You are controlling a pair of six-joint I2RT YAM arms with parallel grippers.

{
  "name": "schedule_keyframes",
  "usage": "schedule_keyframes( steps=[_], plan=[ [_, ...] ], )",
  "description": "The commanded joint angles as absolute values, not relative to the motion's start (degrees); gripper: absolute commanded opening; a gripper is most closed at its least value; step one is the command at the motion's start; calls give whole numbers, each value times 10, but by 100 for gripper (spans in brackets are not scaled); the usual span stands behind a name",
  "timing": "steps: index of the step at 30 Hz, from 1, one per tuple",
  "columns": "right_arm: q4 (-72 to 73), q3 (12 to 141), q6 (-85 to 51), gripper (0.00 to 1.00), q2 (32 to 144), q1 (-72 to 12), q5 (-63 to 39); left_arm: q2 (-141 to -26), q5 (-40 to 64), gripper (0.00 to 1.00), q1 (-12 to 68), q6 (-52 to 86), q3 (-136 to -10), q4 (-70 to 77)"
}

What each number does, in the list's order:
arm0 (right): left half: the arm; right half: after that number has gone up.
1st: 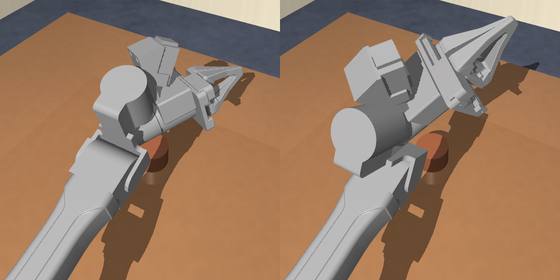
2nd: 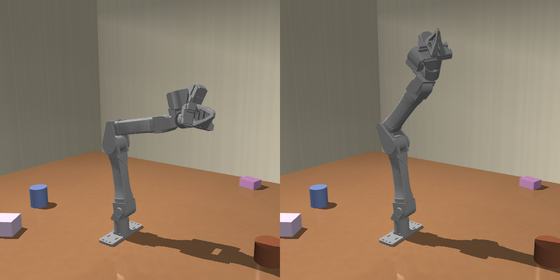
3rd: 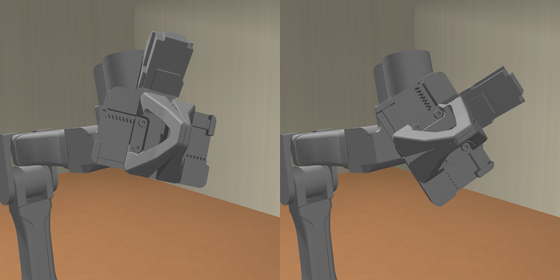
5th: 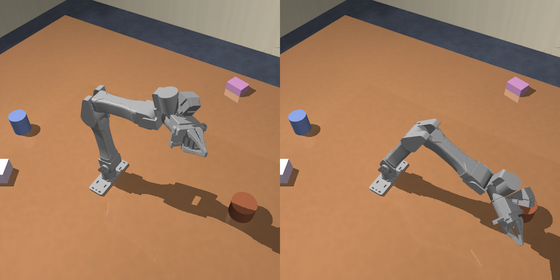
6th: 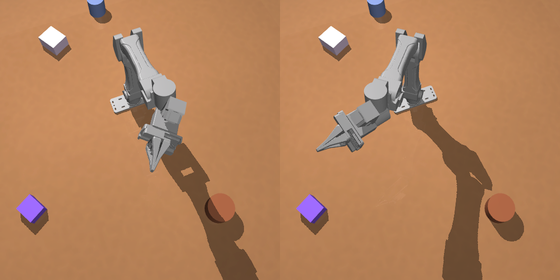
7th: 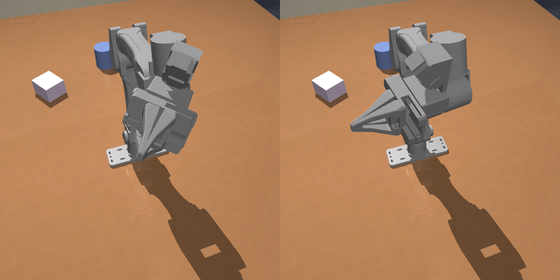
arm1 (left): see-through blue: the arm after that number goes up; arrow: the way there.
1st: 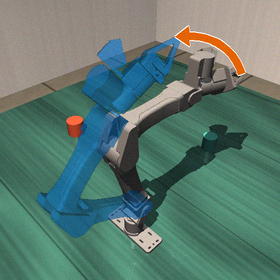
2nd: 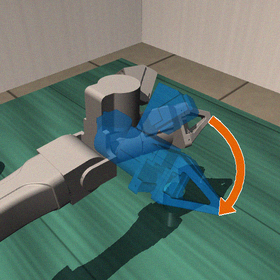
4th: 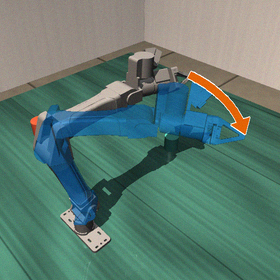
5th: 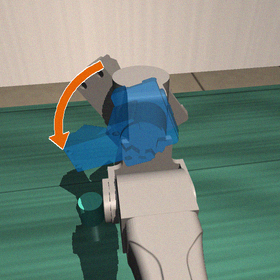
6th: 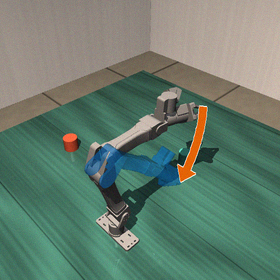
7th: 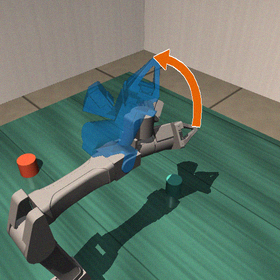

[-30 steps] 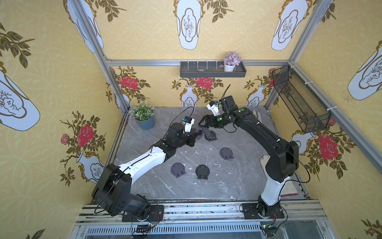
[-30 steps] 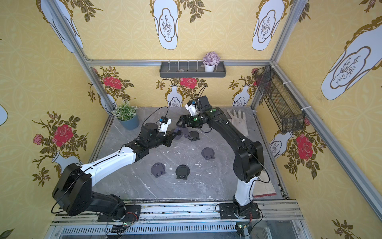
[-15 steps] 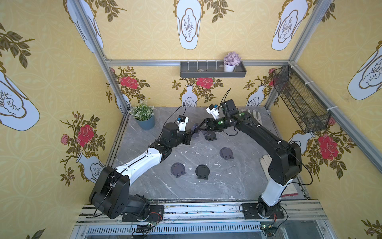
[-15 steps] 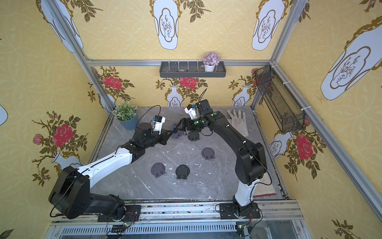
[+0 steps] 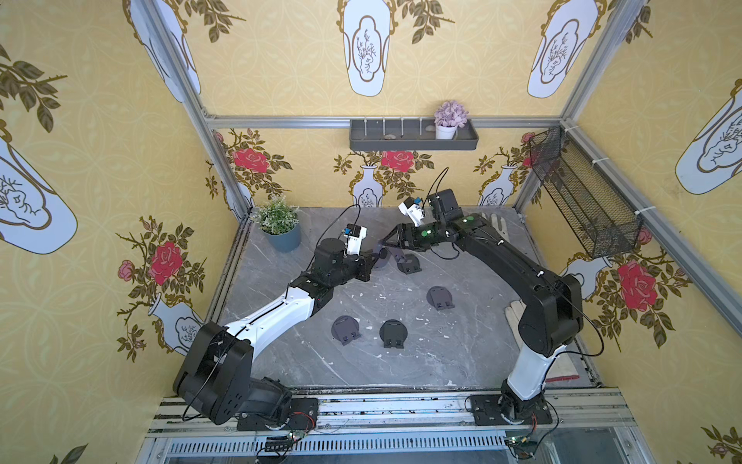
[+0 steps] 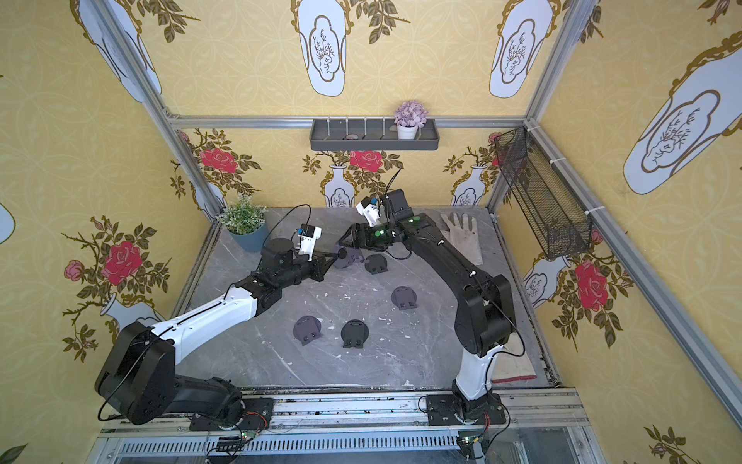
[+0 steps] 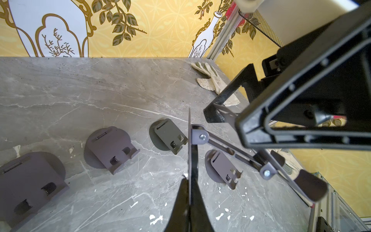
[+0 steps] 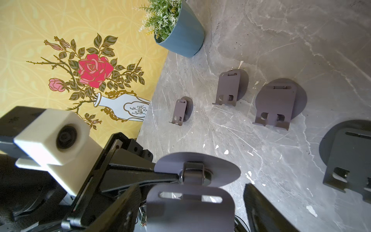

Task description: Open the phone stand

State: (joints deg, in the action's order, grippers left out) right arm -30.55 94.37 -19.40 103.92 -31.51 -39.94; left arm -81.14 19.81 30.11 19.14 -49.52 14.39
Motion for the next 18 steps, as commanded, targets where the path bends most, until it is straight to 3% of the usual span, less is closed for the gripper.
schedule_keyframes(
  steps=[1,7,11,18],
  plan=[
    [-298,957,-189,70,1048,-316,-403,-812,207,0,299,193,-493,170],
    [-323,969,-174,53,1053,-321,-376,-812,204,0,294,193,-494,169],
    [-328,971,-174,47,1049,-321,-368,-812,203,0,290,194,-494,168],
    [-328,969,-181,53,1049,-321,-383,-806,202,0,283,201,-489,174]
  ],
)
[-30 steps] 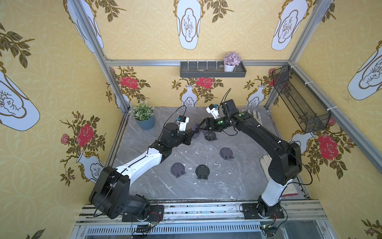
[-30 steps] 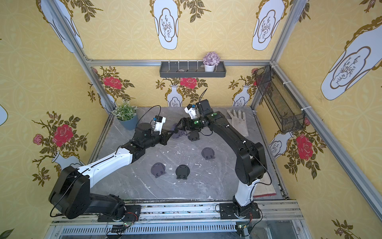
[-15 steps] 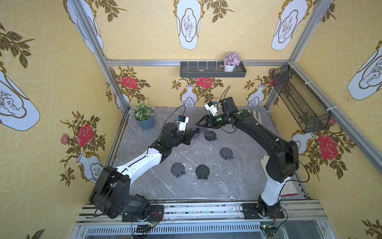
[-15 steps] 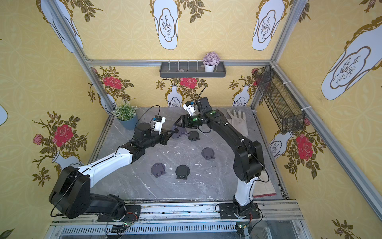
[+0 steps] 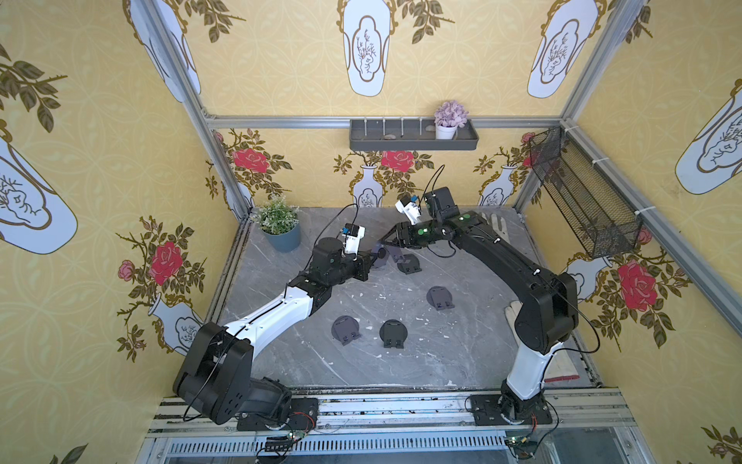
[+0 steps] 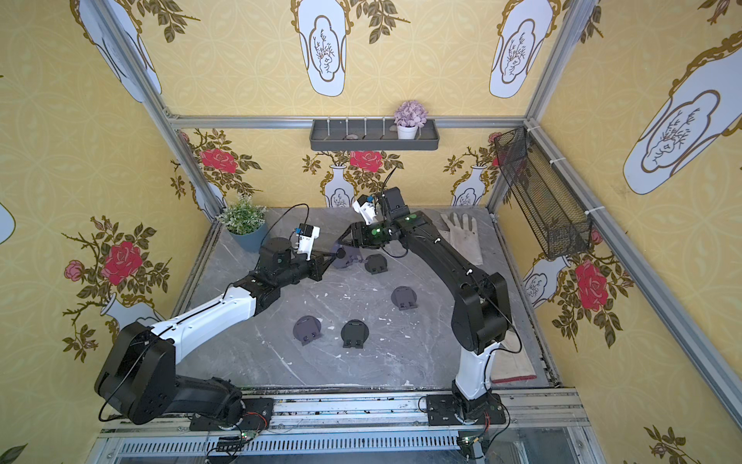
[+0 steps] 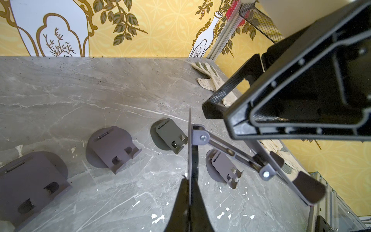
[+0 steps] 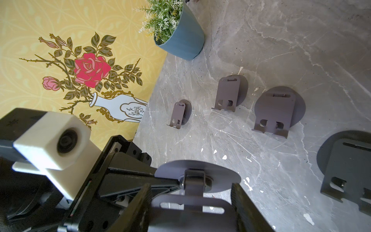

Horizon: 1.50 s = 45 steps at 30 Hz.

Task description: Open the phone stand

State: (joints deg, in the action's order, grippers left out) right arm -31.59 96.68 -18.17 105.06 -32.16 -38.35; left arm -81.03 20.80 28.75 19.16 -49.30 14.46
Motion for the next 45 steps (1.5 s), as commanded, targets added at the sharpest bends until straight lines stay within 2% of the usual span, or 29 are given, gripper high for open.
schedule_keyframes(
  steps=[1,3,4,13,23,29,45],
  plan=[
    [-329,968,-182,50,1049,-321,-384,-806,202,0,283,201,-489,175],
    [-325,962,-186,41,1043,-322,-386,-806,199,0,281,202,-489,172],
    [-324,962,-187,40,1041,-323,-385,-805,197,0,280,203,-489,170],
    [-340,978,-187,40,1009,-327,-318,-835,167,0,271,227,-504,128],
    [-370,977,-168,39,973,-359,-207,-889,170,0,247,352,-494,167],
    [-370,948,-169,39,957,-372,-193,-913,192,0,244,402,-502,208],
    [-356,913,-167,37,946,-382,-185,-914,206,0,244,416,-506,231]
  ],
)
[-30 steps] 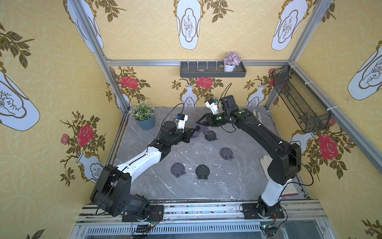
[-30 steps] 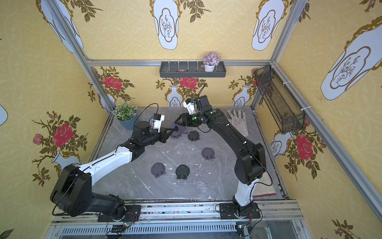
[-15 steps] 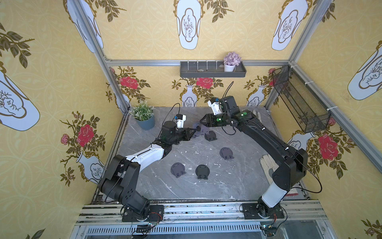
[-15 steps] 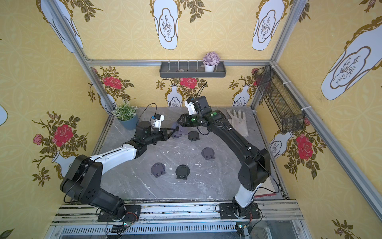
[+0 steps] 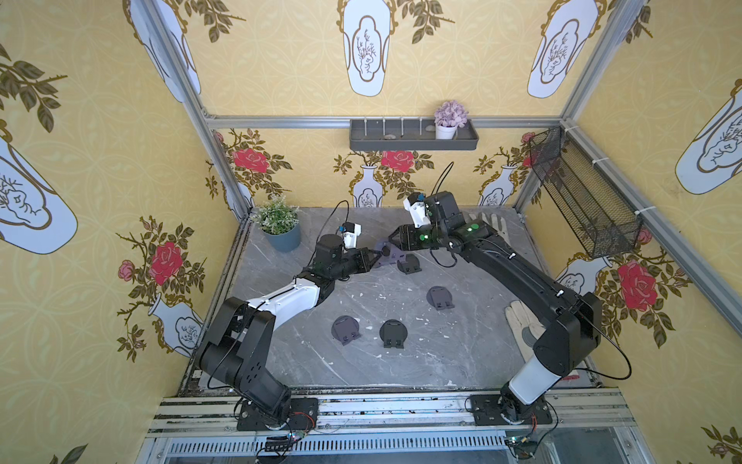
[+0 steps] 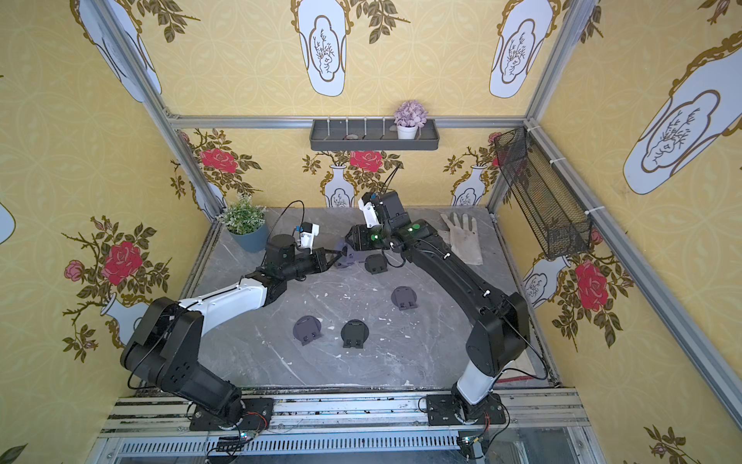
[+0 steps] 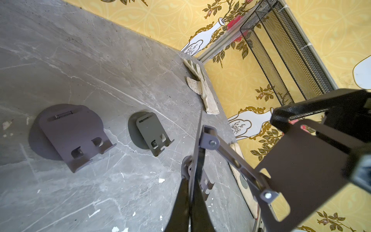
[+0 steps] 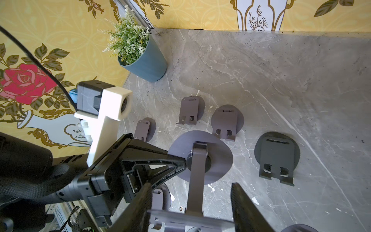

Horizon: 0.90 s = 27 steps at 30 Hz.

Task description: Open the phone stand

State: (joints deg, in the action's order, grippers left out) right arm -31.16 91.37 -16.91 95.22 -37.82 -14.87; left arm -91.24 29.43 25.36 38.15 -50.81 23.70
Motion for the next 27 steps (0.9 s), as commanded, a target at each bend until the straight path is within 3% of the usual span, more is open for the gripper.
schedule_keyframes(
  steps=[1,3,4,5,6,11,25,27],
  plan=[
    [-354,914,-167,37,950,-382,-184,-914,209,0,245,415,-508,232],
    [-352,919,-167,40,958,-381,-186,-912,220,0,245,411,-512,232],
    [-350,924,-167,58,964,-379,-192,-911,228,0,246,408,-516,233],
    [-349,929,-170,85,969,-378,-193,-910,241,0,246,408,-518,240],
    [-347,932,-177,98,974,-376,-196,-908,252,0,245,411,-516,252],
    [-302,911,-205,98,981,-351,-251,-900,292,0,246,426,-519,294],
    [-288,984,-204,100,1045,-348,-266,-887,326,0,246,401,-513,265],
    [-292,990,-201,95,1049,-348,-264,-885,325,0,245,398,-513,261]
  ],
)
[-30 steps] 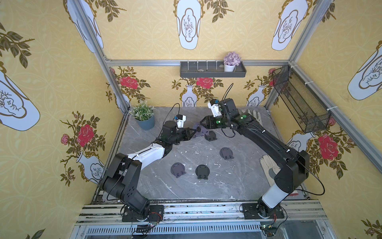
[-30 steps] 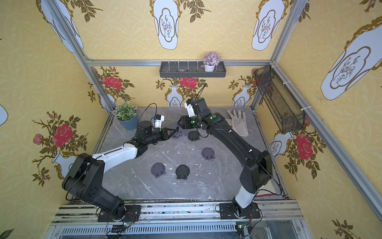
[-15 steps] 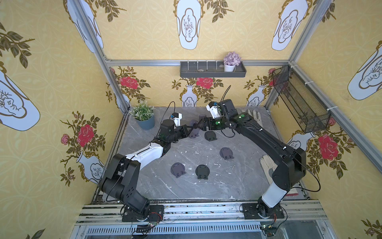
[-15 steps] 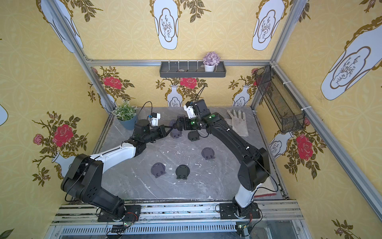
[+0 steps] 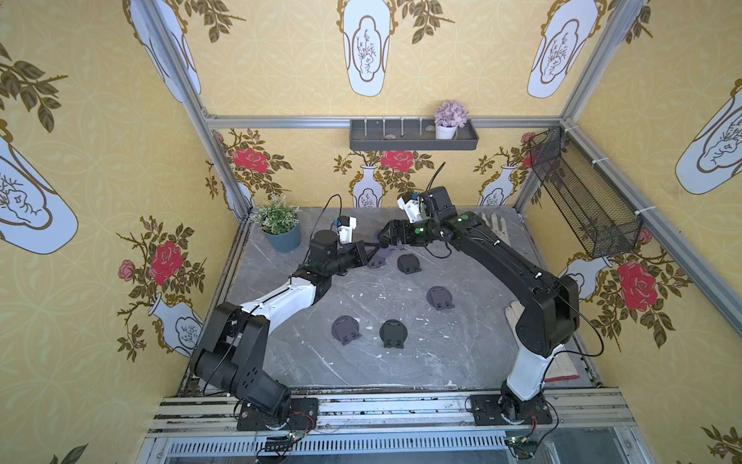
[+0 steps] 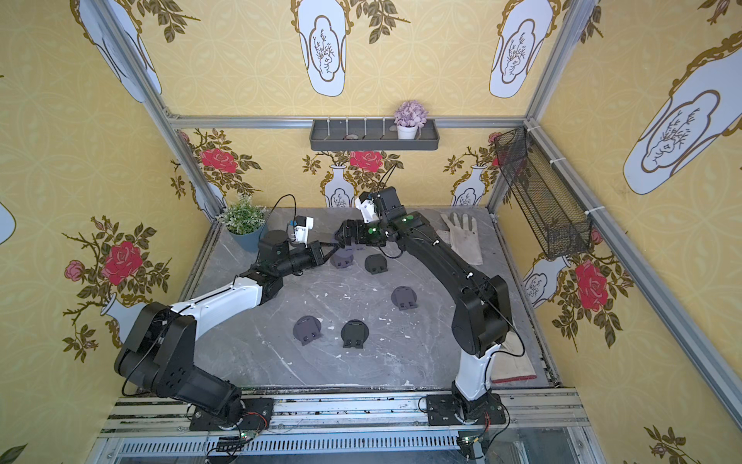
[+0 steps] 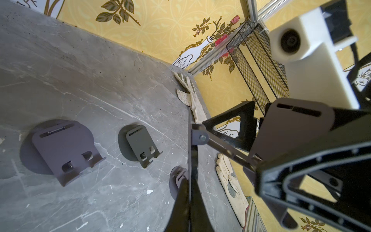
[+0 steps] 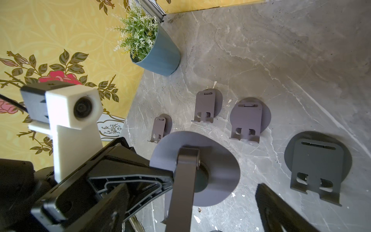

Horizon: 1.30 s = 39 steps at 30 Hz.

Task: Open the phone stand
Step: Open the phone stand, then place the phone stand at the center of the board.

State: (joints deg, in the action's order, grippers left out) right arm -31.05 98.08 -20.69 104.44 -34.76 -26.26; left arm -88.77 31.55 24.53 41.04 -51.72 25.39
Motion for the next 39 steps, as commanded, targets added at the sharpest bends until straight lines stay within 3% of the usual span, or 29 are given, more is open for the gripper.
schedule_keyframes(
  steps=[1,9,14,16,17,18,19,21,39],
  plan=[
    [-297,993,-199,89,1051,-349,-259,-885,326,0,245,397,-514,260],
    [-324,1010,-182,51,1061,-364,-223,-895,330,0,245,395,-528,257],
    [-327,1014,-184,46,1062,-364,-211,-906,334,0,245,396,-539,256],
    [-332,1019,-182,46,1065,-364,-205,-908,333,5,245,396,-542,256],
    [-334,1021,-182,46,1066,-363,-202,-909,333,12,245,396,-544,255],
    [-339,1025,-181,46,1069,-363,-198,-910,332,31,245,396,-545,254],
    [-343,1029,-181,46,1072,-362,-192,-910,330,60,245,396,-547,251],
    [-354,1040,-180,46,1080,-359,-182,-906,317,100,245,393,-549,240],
    [-445,1157,-169,48,1183,-270,-115,-866,278,99,250,394,-517,216]
  ],
)
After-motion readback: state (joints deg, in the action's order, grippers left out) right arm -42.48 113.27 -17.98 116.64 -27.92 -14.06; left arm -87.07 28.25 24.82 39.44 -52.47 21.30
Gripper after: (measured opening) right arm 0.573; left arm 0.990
